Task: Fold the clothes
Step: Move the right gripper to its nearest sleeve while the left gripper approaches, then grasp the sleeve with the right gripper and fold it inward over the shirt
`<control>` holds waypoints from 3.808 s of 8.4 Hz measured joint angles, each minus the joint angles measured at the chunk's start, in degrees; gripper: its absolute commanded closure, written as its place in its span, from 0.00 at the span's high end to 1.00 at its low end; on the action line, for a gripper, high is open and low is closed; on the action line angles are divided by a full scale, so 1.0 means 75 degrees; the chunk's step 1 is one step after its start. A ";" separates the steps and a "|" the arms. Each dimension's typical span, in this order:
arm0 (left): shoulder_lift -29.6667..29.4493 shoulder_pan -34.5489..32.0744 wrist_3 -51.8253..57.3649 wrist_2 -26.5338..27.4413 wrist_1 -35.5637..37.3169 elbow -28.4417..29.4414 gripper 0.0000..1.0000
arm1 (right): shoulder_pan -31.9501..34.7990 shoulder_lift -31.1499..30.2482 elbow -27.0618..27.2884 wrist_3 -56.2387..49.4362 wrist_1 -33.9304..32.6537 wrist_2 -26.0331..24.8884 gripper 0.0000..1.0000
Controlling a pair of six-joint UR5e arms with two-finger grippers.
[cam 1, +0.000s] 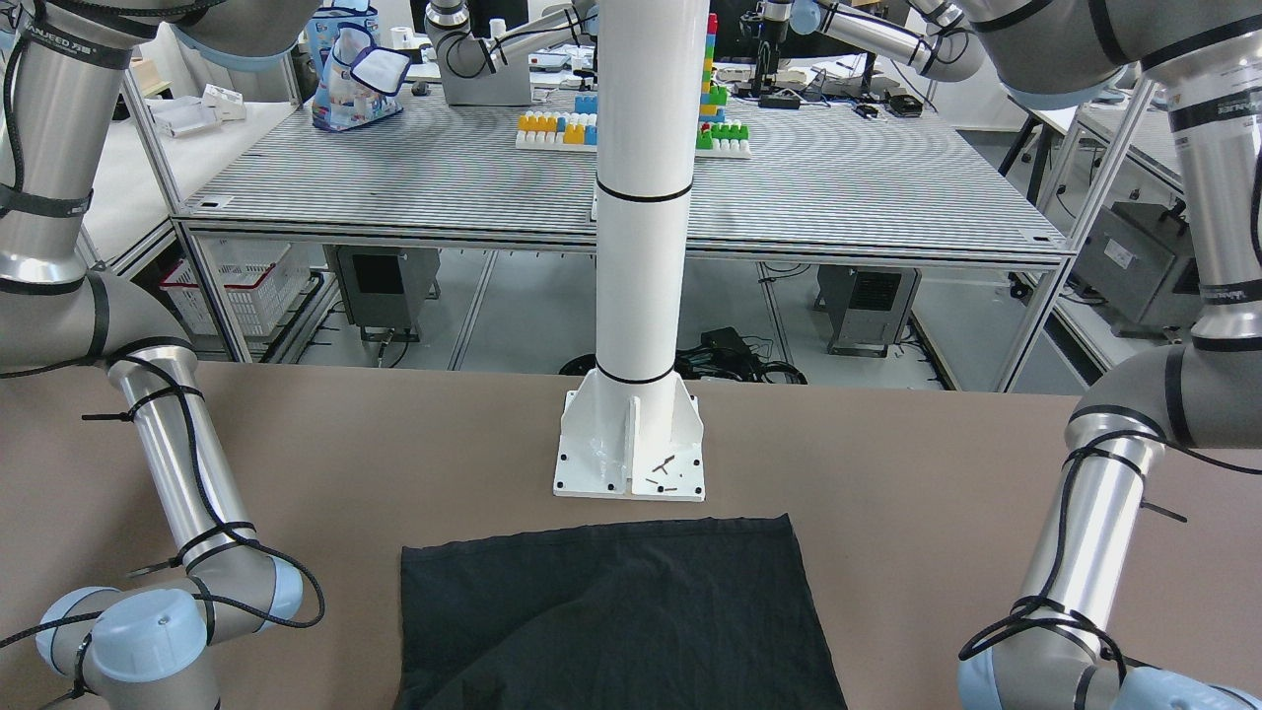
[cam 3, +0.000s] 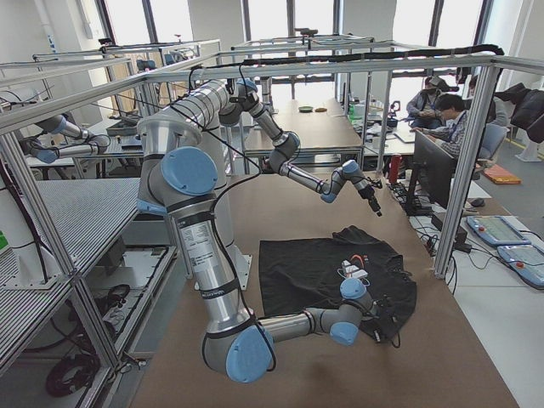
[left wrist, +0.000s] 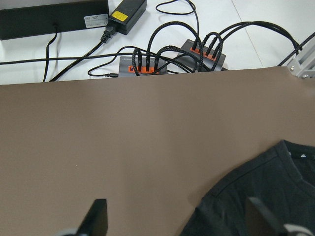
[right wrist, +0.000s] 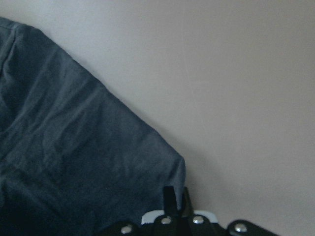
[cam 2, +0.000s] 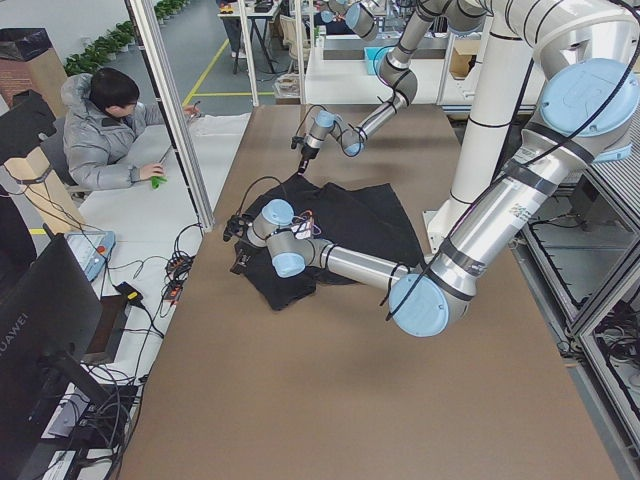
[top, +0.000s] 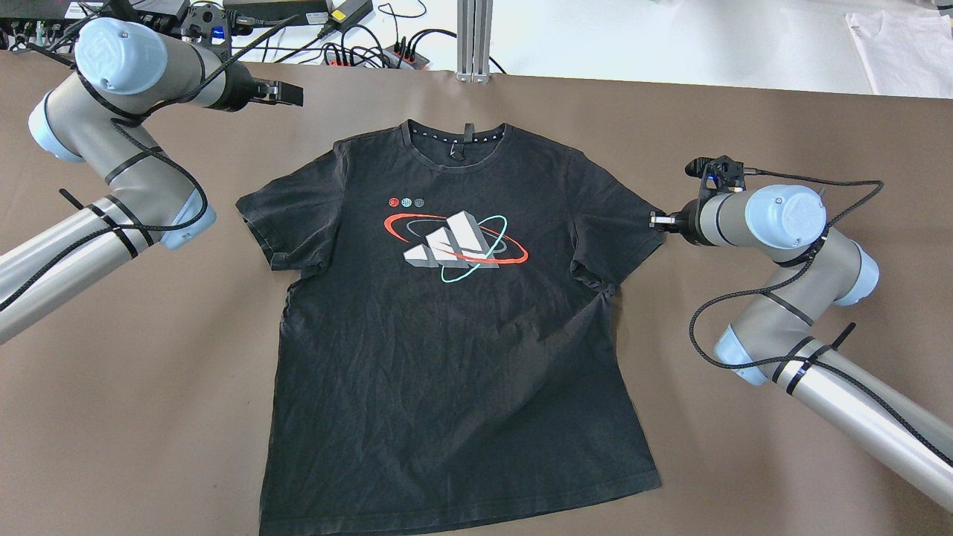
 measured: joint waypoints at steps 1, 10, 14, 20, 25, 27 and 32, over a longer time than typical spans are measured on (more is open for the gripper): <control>0.0005 -0.0001 -0.0012 0.0000 -0.0005 -0.0013 1.00 | 0.0001 -0.0011 0.0180 0.0009 -0.0025 0.0074 0.00; 0.0060 0.0006 0.0018 0.0025 -0.0009 0.0019 1.00 | -0.0064 0.1785 0.0608 -0.0009 -0.1150 -0.0080 0.00; 0.0062 0.0024 0.0025 0.0045 -0.0009 0.0068 1.00 | -0.0818 0.2545 0.0023 0.0106 -0.1162 -0.1349 0.00; 0.0006 0.0113 -0.0058 0.0225 -0.0009 0.0097 1.00 | -0.0896 0.2573 -0.0044 0.0159 -0.1135 -0.1497 0.94; 0.0381 0.0287 -0.0104 0.0035 -0.0695 -0.0039 1.00 | -0.0417 0.2463 0.0137 0.0707 -0.1128 -0.0817 0.94; 0.0930 0.0376 -0.0128 -0.0235 -0.1279 -0.0180 1.00 | -0.0188 0.2083 0.0458 0.0659 -0.1120 -0.0515 0.94; 0.1907 0.0991 -0.0039 -0.0248 -0.1402 -0.0599 1.00 | -0.0049 0.1766 0.0712 0.0583 -0.1081 -0.0371 0.94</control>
